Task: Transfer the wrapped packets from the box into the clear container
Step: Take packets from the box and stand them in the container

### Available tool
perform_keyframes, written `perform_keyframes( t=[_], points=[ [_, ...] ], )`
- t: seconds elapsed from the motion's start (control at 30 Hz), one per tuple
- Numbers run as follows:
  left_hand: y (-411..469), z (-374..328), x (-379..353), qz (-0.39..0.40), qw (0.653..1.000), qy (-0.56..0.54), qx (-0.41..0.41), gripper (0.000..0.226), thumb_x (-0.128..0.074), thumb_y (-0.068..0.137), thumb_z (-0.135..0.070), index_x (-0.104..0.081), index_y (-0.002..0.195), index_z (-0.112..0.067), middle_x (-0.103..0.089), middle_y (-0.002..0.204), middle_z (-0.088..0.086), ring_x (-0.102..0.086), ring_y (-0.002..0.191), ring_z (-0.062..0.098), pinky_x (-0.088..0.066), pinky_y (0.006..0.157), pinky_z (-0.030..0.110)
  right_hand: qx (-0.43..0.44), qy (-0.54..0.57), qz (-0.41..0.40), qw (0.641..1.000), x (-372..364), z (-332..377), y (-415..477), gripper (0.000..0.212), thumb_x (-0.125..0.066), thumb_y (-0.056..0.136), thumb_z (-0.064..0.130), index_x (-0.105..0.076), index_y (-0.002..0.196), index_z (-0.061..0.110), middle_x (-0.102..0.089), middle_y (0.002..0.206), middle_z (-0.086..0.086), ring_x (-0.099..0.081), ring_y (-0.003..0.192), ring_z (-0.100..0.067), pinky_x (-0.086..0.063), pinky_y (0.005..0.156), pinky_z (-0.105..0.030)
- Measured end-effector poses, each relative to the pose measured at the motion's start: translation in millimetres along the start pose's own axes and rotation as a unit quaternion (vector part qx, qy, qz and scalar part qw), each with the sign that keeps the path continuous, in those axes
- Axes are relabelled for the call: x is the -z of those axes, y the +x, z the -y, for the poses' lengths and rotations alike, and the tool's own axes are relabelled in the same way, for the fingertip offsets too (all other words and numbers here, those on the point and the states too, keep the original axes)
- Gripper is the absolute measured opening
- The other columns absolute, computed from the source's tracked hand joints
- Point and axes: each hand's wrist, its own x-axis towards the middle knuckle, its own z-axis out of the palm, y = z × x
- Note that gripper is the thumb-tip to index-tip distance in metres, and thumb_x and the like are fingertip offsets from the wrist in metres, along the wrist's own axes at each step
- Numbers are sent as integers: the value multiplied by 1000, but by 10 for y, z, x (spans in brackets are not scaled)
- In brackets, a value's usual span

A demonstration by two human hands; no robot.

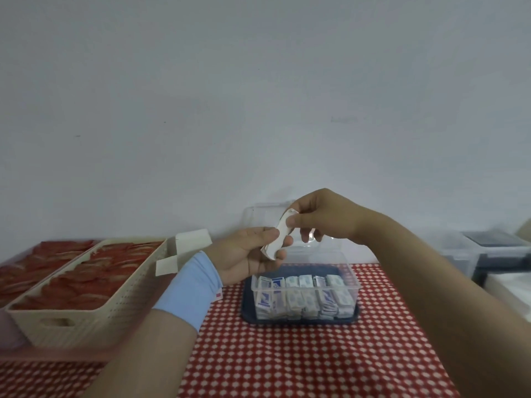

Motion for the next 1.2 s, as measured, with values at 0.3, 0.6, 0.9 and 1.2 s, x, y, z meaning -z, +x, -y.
perform_keyframes(
  t=[0.3, 0.6, 0.9, 1.2],
  points=[
    [11, -90, 296, -149, 852, 502, -9, 17, -68, 91, -27, -70, 98, -12, -75, 89, 3, -72, 85, 17, -59, 87, 37, -78, -164, -19, 983, -137, -289, 346, 14, -60, 95, 10, -74, 93, 11, -74, 80, 1, -61, 47, -9, -45, 48, -24],
    [80, 142, 97, 1, 642, 766, -7, 35, -53, 84, -37, -75, 111, -29, -69, 117, -7, -62, 105, 17, -51, 96, 37, -123, -352, 103, 922, -412, -444, 586, 13, -60, 95, 11, -73, 90, 12, -73, 82, -2, -63, 49, -9, -56, 65, -28],
    [336, 470, 242, 52, 522, 850, 46, 26, -53, 88, -46, -65, 85, -23, -66, 96, -2, -55, 97, 20, -32, 97, 29, -154, -357, 132, 912, -636, -657, 539, 21, -59, 94, 15, -72, 109, 7, -74, 96, -8, -70, 72, -21, -59, 70, -31],
    [336, 515, 235, 54, 532, 844, 42, 34, -50, 88, -44, -70, 106, -25, -66, 105, -2, -51, 110, 21, -18, 117, 40, -163, -392, 134, 895, -746, -700, 480, 14, -60, 89, 14, -72, 86, 7, -75, 83, -9, -62, 58, -19, -58, 66, -31]
  ],
)
